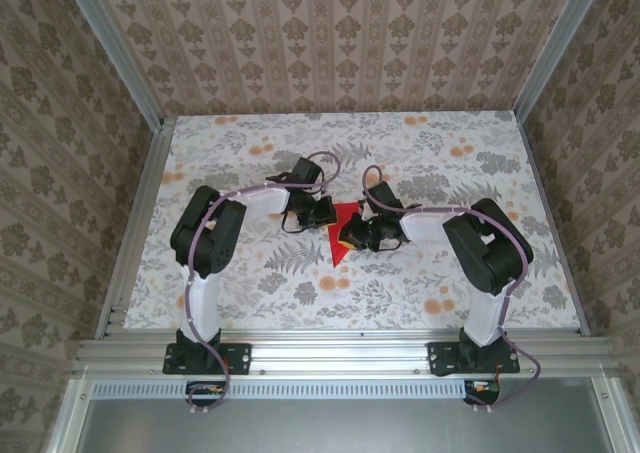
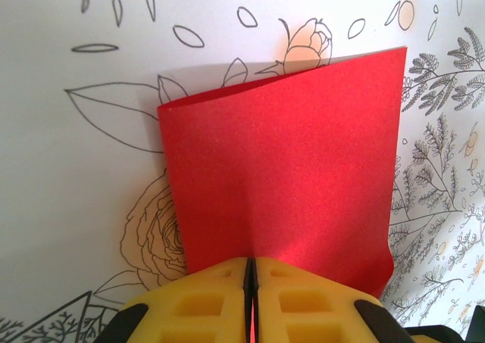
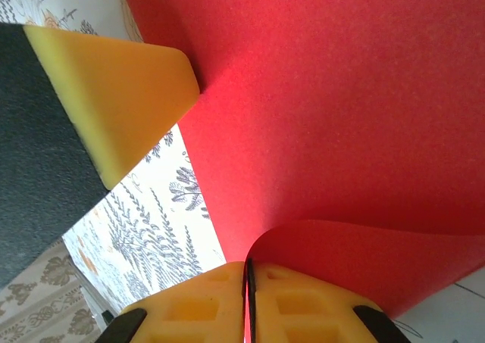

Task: Fold a paper plane with a square sheet of paper (pick it up from the middle)
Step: Third fold the triangle at the center of the table.

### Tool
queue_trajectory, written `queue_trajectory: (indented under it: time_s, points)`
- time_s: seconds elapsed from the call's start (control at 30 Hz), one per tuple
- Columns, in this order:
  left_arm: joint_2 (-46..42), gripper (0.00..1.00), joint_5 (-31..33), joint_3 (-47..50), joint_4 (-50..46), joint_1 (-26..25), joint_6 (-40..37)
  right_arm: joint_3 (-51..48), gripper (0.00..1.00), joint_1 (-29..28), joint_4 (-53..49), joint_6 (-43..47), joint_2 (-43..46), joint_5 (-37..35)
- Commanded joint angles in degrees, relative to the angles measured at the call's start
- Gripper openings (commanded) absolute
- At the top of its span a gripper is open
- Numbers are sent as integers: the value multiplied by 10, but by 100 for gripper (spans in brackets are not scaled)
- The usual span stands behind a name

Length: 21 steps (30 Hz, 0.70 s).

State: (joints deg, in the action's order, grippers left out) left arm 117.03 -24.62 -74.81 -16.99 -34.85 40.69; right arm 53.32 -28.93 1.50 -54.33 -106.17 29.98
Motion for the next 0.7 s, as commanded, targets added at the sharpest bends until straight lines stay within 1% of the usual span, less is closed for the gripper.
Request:
queue_trajectory:
  time_s: [0.0, 0.2, 0.67]
  points:
    - [19, 12, 18, -2, -45, -4, -13, 12, 12, -3, -21, 13, -10, -8]
    - [20, 12, 18, -2, -45, -5, -13, 19, 12, -3, -7, 7, -18, -3]
    - [20, 12, 16, -1, -46, -6, -13, 23, 13, -3, -12, 11, -31, -2]
